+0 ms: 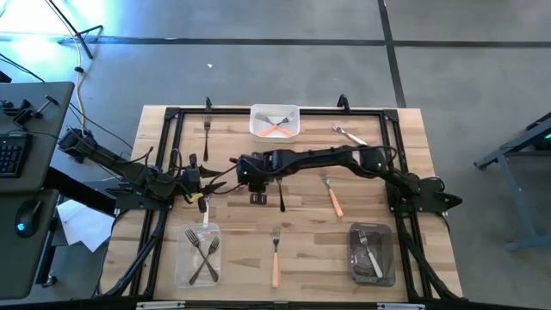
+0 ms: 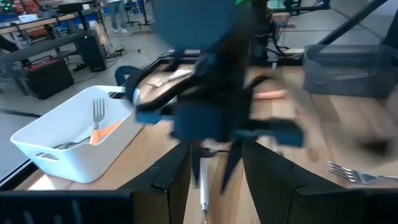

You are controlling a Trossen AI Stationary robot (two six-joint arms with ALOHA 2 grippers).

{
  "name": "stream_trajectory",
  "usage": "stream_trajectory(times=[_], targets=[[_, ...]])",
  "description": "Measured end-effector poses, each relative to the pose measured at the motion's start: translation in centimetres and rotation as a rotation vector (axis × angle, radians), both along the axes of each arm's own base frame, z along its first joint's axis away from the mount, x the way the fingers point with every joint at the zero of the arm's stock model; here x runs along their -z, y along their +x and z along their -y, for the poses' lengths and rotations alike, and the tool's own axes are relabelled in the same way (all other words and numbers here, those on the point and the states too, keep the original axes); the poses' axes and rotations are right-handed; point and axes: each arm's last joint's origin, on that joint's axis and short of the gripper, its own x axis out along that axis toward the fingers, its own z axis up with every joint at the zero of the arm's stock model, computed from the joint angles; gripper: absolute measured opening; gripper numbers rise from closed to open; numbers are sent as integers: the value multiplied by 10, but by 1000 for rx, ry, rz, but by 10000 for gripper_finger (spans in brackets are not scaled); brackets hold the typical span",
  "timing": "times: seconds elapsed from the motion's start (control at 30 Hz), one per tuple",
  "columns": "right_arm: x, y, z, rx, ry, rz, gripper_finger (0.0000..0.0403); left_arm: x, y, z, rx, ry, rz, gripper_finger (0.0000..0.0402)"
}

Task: Sort silverware by color (type)
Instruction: Put the top white fork into the black bin

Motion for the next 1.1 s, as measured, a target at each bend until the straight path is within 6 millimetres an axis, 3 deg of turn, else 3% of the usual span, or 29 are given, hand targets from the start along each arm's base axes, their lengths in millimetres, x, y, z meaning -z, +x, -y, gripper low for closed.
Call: stream_trajectory(times=[0.13, 0.3, 0.47, 0.63, 0.77, 0.97, 1.1], targets=[[20, 3, 16, -43, 22, -26, 156, 0, -1, 3, 24, 1, -1, 133], [38, 5, 20, -79, 81, -46, 154, 0, -2, 6, 41, 4, -4, 133], [44, 7, 21, -79, 85, -48, 112, 0, -2, 6, 45, 3, -4, 133], [45, 7, 21, -69, 87, -50, 28, 1, -2, 6, 44, 2, -5, 133], [46, 7, 19, -64, 71, -59, 22, 1, -2, 6, 44, 2, -6, 133], [28, 5, 10, -66, 64, -96, 18, 1, -2, 6, 44, 2, -6, 133], [-9, 4, -4, -32, 59, -40, 17, 1, -2, 6, 44, 3, -6, 133]])
